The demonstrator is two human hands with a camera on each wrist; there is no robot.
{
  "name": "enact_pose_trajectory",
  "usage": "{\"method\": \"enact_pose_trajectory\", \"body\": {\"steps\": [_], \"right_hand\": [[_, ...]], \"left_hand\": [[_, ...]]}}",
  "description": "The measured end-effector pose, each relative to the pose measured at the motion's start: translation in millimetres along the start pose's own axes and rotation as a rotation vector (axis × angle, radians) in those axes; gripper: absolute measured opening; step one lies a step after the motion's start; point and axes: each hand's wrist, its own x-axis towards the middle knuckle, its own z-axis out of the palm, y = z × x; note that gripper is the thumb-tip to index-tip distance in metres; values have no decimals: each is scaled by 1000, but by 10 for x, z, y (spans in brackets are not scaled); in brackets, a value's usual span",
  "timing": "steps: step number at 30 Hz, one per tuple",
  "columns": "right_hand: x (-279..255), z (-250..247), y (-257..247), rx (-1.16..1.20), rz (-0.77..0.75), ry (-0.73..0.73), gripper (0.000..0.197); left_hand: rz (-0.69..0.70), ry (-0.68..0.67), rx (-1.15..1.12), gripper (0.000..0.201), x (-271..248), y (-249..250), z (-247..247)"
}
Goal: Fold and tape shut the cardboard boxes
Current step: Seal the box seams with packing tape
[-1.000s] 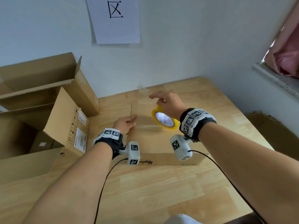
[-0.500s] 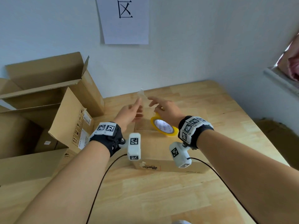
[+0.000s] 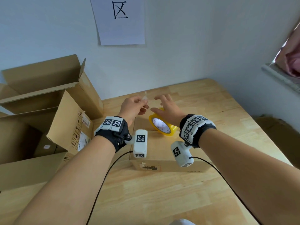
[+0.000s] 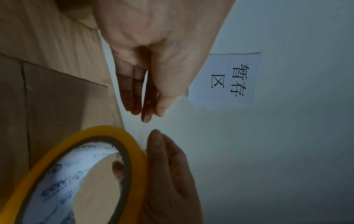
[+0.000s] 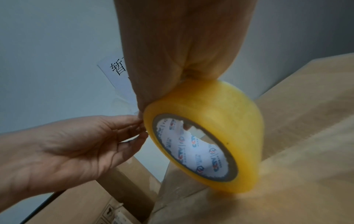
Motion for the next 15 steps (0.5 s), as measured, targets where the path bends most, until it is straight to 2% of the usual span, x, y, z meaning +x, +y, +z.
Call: {"method": "enact_pose_trajectory", "body": {"steps": [2, 5, 8, 11, 15], "right_hand": [[-59, -21, 13, 44, 79, 24, 51], [-172, -78, 54, 25, 171, -79, 56], [-263, -142, 108, 69, 199, -150, 47], [-298, -154, 105, 143, 222, -177, 41], [-303, -89, 70, 67, 224, -179, 50]], "left_hand": [[-4, 3, -9, 12, -5, -10, 11], [-29, 7, -36, 17, 14, -10, 24], [-45, 6, -98, 16, 21, 13, 8], [-1, 0, -81, 10, -4, 75, 13], [99, 3, 37, 9, -2, 236, 59]]}}
